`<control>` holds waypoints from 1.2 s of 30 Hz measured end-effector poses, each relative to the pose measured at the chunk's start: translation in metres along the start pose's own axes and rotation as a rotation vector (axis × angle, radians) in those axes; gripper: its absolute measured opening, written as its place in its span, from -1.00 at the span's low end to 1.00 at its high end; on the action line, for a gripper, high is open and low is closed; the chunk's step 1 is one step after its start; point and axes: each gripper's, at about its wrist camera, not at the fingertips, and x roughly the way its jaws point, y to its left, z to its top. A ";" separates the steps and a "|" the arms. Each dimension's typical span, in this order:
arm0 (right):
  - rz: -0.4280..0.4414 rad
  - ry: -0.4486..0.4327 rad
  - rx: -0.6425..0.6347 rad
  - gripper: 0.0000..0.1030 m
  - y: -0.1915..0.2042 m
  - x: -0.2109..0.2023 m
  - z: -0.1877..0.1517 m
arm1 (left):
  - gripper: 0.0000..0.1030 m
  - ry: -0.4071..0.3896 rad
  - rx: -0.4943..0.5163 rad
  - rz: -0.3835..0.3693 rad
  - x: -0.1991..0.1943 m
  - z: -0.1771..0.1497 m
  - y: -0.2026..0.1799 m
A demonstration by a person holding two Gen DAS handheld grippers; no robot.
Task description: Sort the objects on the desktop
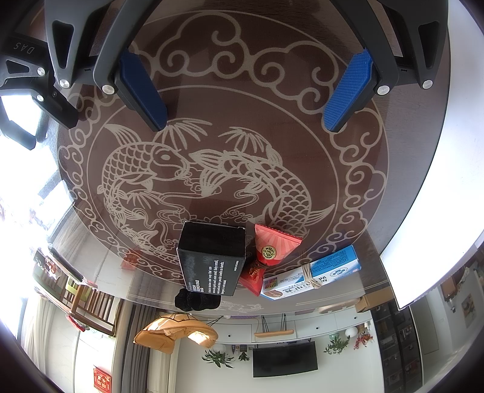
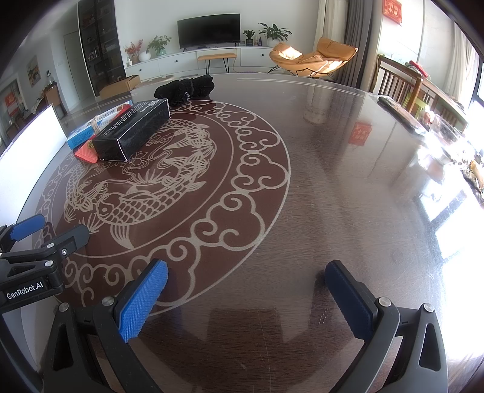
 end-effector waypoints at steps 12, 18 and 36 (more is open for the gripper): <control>0.000 0.000 0.000 1.00 0.000 0.000 0.000 | 1.00 0.000 0.000 0.000 0.000 0.000 0.000; 0.000 0.000 0.000 1.00 0.000 0.000 0.000 | 1.00 0.000 0.000 0.000 0.000 0.000 0.000; 0.008 0.043 -0.005 1.00 0.000 0.002 0.006 | 1.00 0.000 0.000 0.000 0.000 0.000 0.000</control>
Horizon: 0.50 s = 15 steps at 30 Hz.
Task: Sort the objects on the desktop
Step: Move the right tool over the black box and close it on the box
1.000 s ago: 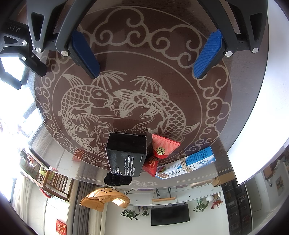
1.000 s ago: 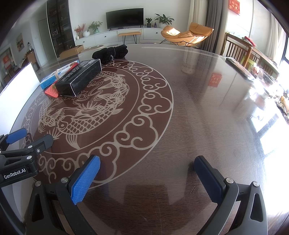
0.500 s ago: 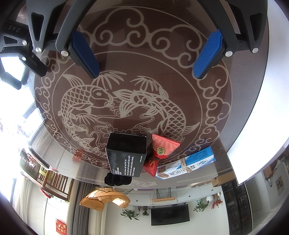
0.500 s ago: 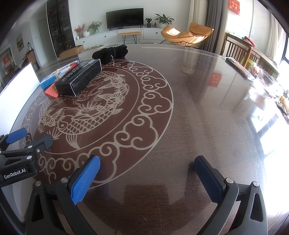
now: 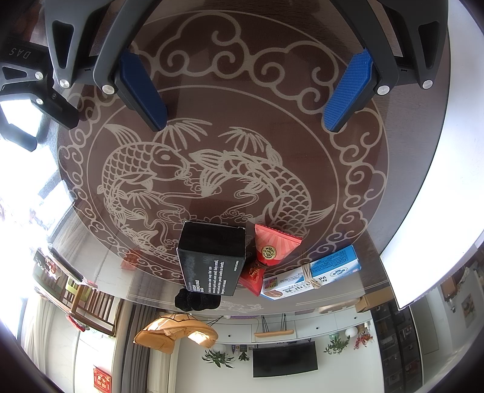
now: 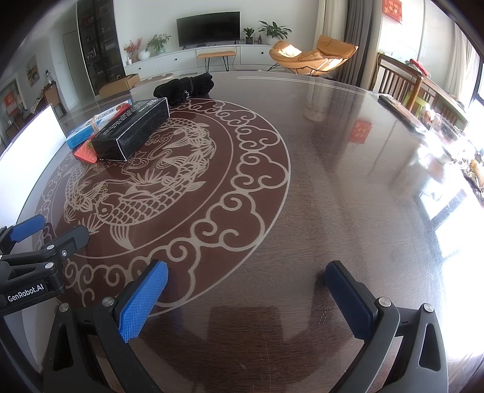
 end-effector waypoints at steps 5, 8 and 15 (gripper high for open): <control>0.059 -0.035 -0.064 1.00 0.010 0.001 0.025 | 1.00 0.000 0.000 0.000 0.000 0.000 0.000; 0.117 -0.075 -0.121 1.00 0.029 0.000 0.061 | 1.00 0.000 0.000 0.000 0.001 0.000 0.000; 0.288 0.029 -0.208 1.00 0.107 0.031 0.146 | 1.00 0.000 0.000 0.000 0.001 0.000 0.000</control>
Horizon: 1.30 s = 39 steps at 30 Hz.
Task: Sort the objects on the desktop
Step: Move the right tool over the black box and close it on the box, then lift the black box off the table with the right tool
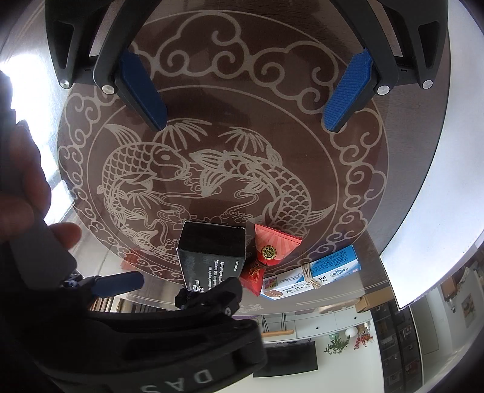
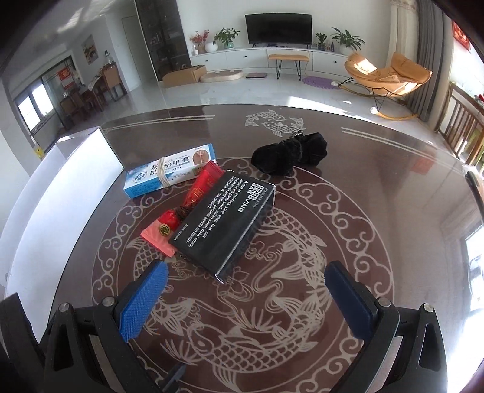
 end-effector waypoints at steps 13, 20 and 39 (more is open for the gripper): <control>-0.041 0.142 -0.030 0.20 -0.009 0.051 0.006 | 1.00 0.000 0.000 0.000 0.000 0.000 0.000; -0.056 0.079 0.004 0.15 -0.053 -0.002 -0.064 | 1.00 0.000 0.000 0.000 0.000 0.000 0.000; -0.146 -0.066 -0.025 0.89 -0.046 -0.057 -0.180 | 1.00 0.000 0.000 0.000 0.000 0.000 0.000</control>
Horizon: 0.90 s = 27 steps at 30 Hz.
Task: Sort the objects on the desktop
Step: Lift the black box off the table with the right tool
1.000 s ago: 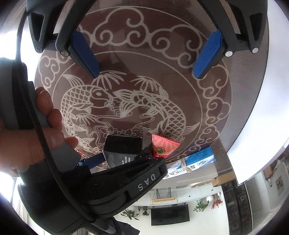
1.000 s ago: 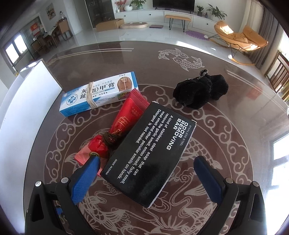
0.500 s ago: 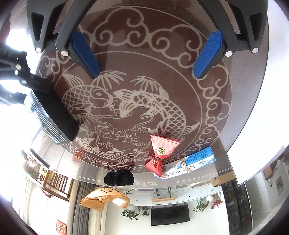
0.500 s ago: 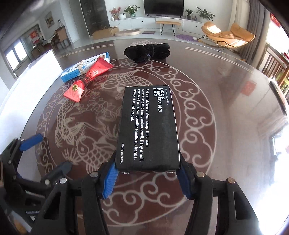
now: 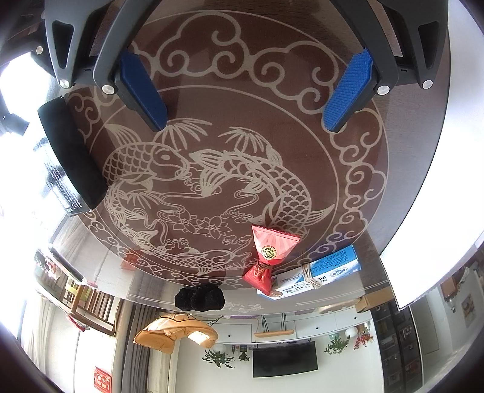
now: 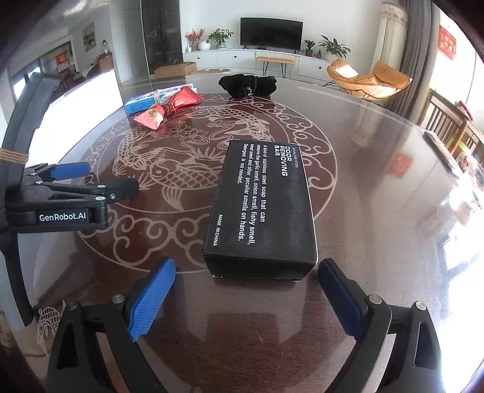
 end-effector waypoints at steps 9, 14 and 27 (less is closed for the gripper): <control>0.006 0.006 -0.001 0.97 0.000 0.000 -0.004 | 1.00 0.000 0.000 0.000 0.000 0.000 0.000; 0.003 0.008 0.002 1.00 0.000 0.000 -0.004 | 1.00 0.000 0.000 0.000 0.000 0.000 0.000; 0.004 0.009 0.002 1.00 0.000 -0.001 -0.004 | 1.00 0.000 0.000 0.000 0.000 0.000 0.000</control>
